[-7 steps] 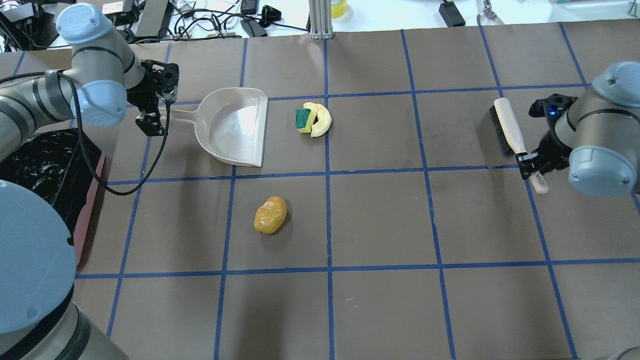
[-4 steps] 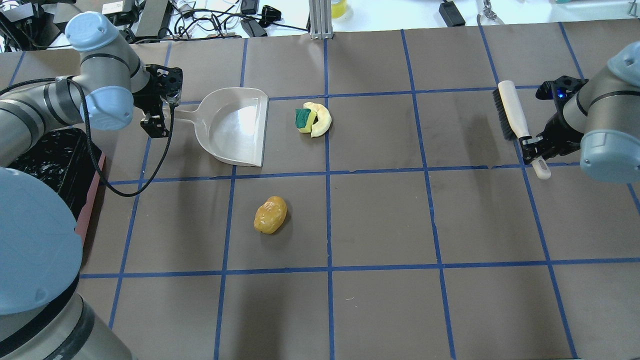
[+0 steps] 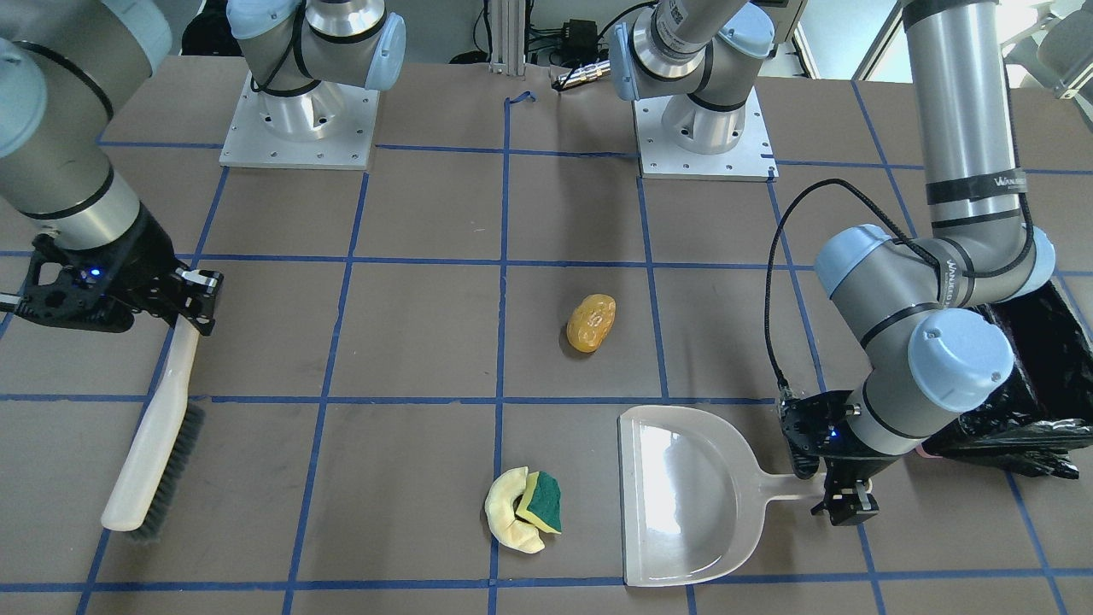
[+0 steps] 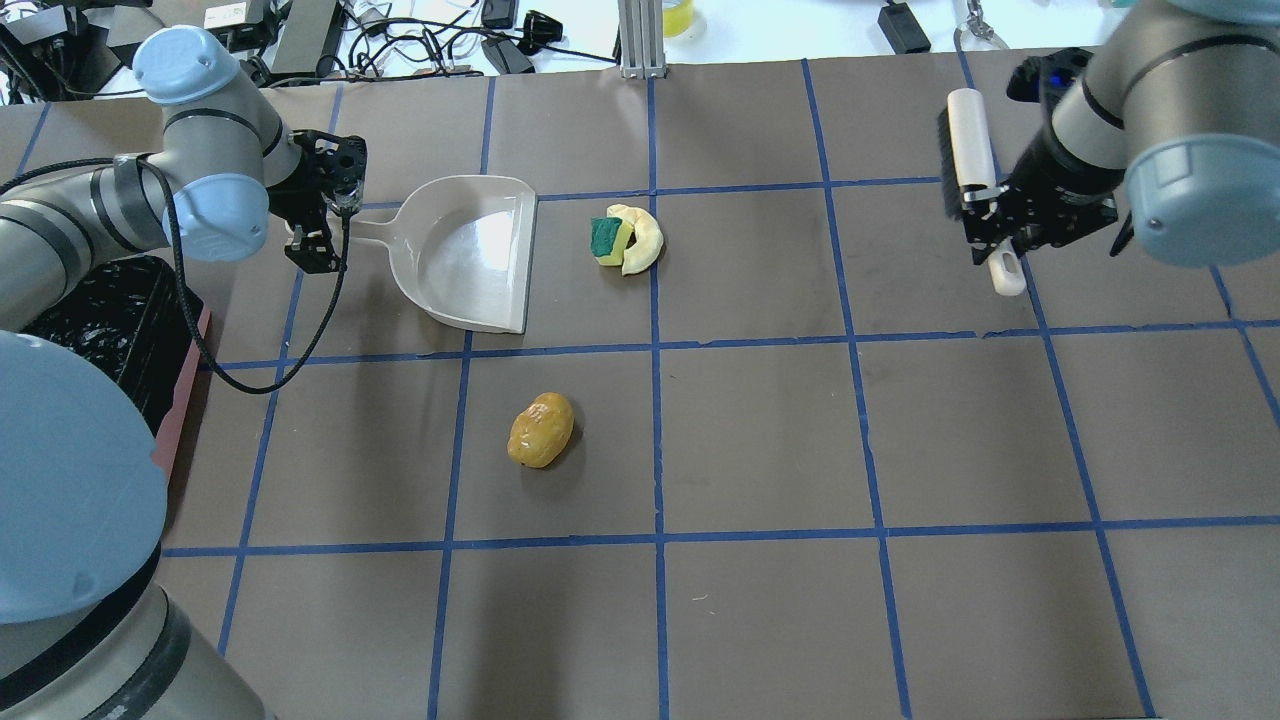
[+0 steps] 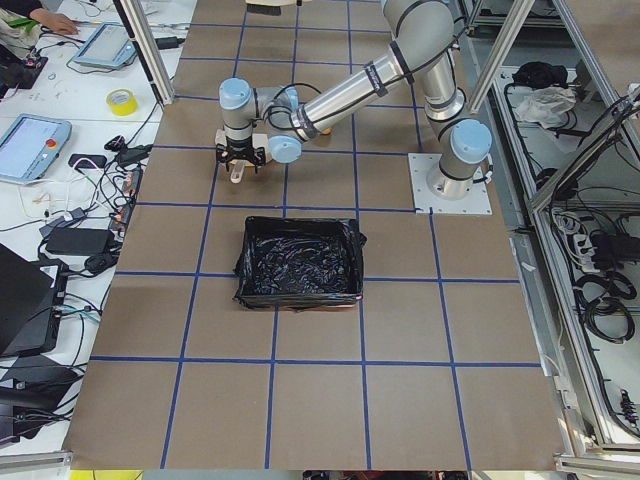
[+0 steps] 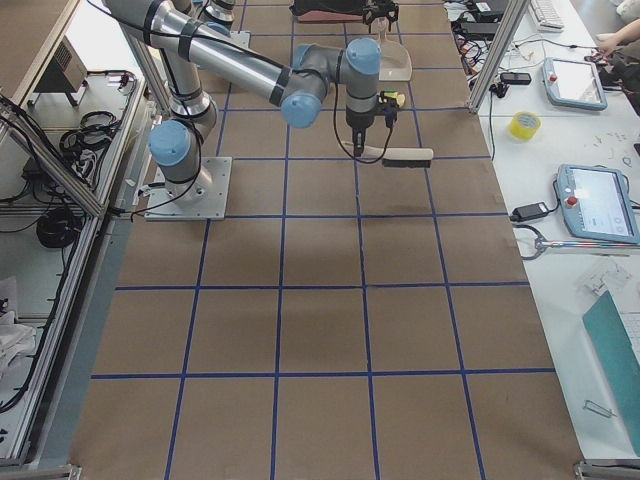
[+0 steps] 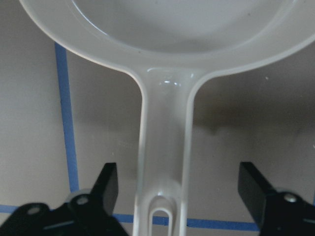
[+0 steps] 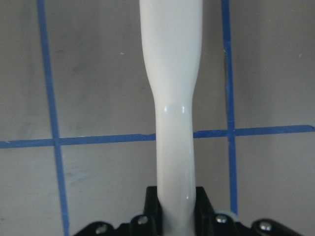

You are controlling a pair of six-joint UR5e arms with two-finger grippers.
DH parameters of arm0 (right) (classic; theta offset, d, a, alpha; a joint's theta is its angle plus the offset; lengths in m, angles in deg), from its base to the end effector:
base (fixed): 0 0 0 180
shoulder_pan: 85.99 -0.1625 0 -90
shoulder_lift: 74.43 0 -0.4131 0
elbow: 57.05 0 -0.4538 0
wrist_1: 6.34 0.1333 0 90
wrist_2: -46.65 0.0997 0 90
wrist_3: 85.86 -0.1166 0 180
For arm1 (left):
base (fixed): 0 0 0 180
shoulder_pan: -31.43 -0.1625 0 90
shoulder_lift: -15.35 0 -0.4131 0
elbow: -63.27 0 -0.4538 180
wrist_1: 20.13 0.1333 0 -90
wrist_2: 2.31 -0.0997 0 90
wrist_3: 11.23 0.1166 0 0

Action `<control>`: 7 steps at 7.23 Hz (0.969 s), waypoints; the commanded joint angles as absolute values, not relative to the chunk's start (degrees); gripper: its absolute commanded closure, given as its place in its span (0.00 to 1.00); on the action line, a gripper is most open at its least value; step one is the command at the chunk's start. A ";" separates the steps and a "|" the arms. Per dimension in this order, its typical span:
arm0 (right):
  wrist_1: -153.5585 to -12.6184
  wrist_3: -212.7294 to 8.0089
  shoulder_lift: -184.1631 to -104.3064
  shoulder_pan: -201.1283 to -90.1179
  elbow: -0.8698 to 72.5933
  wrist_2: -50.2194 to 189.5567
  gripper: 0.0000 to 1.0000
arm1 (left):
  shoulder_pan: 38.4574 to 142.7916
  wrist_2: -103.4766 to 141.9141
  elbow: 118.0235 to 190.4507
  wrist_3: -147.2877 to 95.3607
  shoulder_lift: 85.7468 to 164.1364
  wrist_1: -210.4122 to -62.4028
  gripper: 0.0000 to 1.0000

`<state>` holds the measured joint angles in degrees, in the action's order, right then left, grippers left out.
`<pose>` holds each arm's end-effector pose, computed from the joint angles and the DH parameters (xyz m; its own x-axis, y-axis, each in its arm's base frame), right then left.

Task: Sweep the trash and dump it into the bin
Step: 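Sweep the sponge and ring into the dustpan with the right-held brush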

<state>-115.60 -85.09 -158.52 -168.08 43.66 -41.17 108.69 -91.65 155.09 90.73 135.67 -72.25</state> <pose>0.0563 -0.5958 0.3318 -0.9918 0.1225 -0.0374 0.1242 0.9912 -0.0466 0.0238 -0.7160 0.1716 -0.0125 0.9949 -0.1002 0.9999 0.0135 0.0095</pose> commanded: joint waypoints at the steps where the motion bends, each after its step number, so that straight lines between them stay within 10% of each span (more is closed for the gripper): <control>1: -115.32 -96.38 -154.17 -180.50 40.17 -41.50 1.00 | 108.68 -91.61 155.03 90.81 135.76 -72.25 0.81; 7: -121.47 -98.95 -140.89 -189.70 36.47 -40.72 1.00 | 108.68 -91.52 155.20 90.90 135.76 -70.84 0.97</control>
